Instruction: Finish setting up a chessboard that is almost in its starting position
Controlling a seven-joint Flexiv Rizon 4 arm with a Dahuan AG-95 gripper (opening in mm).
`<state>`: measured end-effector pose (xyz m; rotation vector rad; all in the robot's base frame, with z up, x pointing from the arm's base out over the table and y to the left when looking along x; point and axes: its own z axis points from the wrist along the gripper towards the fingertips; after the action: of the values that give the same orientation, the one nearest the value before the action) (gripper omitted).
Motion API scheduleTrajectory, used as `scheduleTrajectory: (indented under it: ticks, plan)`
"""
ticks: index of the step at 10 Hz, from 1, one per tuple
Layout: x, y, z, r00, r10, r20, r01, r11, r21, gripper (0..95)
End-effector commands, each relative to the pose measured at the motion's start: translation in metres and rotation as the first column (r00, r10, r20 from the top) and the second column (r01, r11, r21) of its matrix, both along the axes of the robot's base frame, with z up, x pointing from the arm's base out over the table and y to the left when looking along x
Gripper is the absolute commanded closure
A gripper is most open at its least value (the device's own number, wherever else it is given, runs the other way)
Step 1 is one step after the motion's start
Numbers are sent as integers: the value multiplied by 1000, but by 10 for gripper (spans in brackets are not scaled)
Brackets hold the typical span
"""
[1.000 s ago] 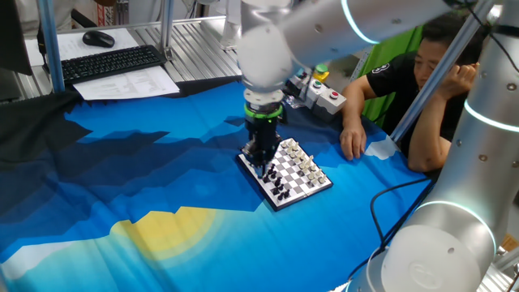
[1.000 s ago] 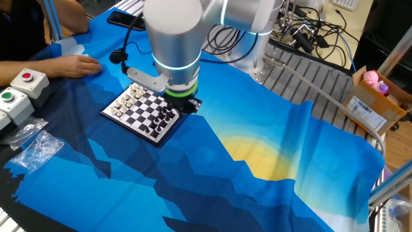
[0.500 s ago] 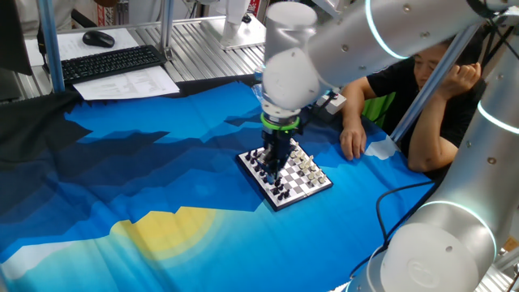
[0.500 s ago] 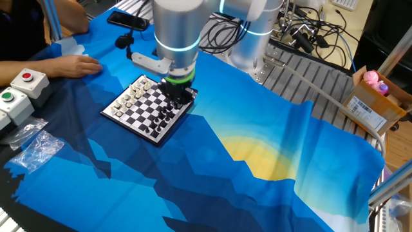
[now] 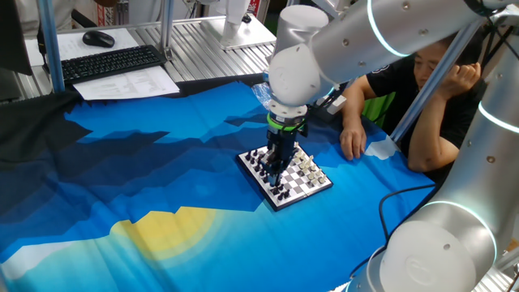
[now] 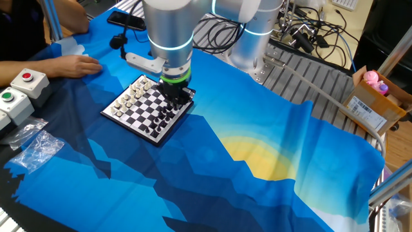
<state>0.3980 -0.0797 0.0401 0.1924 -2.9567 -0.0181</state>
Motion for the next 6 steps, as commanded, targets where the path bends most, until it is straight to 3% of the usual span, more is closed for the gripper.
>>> scheduleTrajectory:
  ticks: [1, 6]
  plan:
    - [1, 1, -1, 1000, 1, 7, -1, 1000, 0, 950]
    - [3, 4, -1, 1000, 7, 24, -7, 1000, 0, 950]
